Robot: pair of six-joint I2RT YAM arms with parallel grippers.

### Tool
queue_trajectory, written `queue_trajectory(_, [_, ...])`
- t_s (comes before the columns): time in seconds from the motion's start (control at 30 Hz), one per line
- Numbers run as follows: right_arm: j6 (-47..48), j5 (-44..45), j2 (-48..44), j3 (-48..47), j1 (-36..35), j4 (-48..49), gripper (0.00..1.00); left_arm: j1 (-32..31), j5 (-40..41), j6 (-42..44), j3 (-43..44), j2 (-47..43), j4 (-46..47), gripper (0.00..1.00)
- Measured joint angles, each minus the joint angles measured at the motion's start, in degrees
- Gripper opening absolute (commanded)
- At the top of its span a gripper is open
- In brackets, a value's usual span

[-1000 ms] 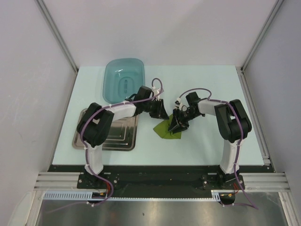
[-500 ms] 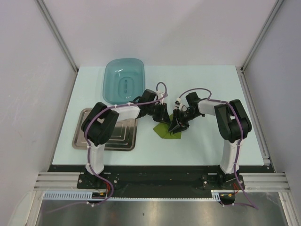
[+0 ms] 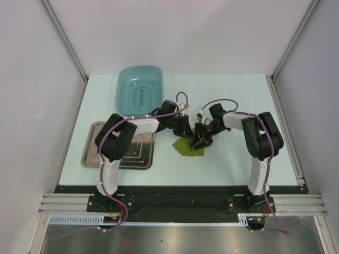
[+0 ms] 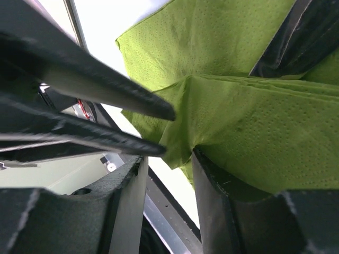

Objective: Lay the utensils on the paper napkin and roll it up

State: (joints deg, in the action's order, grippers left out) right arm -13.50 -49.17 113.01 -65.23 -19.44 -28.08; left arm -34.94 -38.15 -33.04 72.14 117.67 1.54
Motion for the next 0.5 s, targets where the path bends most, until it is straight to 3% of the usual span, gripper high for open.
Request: queue_trajectory(0.5, [0.02,0.31,-1.05,0.22,0.13,0.17,0.48,0.09,0.70,4.07,0.22,0.70,-6.54,0.00])
